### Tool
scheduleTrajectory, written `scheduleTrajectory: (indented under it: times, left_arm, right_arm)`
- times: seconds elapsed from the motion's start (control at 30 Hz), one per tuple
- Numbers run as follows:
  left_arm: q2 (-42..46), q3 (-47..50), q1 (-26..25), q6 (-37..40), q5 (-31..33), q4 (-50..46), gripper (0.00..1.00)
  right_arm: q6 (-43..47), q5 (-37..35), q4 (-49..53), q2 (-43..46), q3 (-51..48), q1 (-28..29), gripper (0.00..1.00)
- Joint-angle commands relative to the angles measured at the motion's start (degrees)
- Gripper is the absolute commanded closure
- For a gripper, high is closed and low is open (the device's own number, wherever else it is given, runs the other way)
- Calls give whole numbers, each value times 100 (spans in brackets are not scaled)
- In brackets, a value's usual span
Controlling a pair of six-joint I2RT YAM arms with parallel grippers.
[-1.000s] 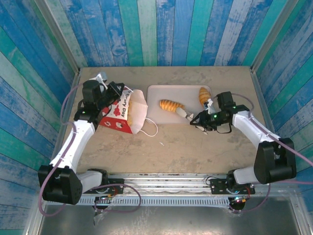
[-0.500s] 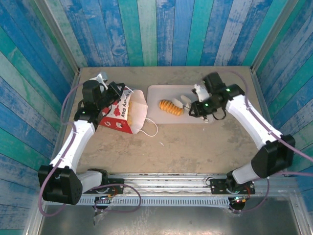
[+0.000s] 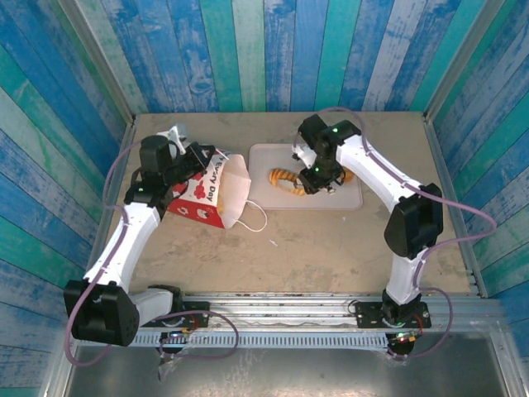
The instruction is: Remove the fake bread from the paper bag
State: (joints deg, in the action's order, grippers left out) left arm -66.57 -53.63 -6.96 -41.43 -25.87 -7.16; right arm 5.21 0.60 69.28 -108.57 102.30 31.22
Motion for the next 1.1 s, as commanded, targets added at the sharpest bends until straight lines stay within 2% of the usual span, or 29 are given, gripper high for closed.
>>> scheduleTrajectory:
  times: [0.0,0.2,0.27,0.43,0.8,0.9,1.07]
  left_arm:
    - [129,-190,2,244,-124,-95,100]
    - [98,-245,2,316,-237,-88,100]
    - [100,-212,2,327,-252,-76,100]
    - [106,-152,2,321,-283,-2,100]
    - [120,-34,2,225,-267,143,100]
    - [109,-38,1,212,-263,145,100]
    - [126,-43,3,191,-217,136,100]
  right_arm:
    - [227,-338,446,-229,439,2,44]
    - [320,-213,685,-560,717,6,44]
    - [340,62,675,-567,792,3,43]
    - [151,-376,648,-763,953,1,43]
    - [15,-58,608,-1073,1159,23,44]
    - [-402,-271,528,-1064,1148,2,48]
    - [-1672,-263,-138,-639,690,-249,52]
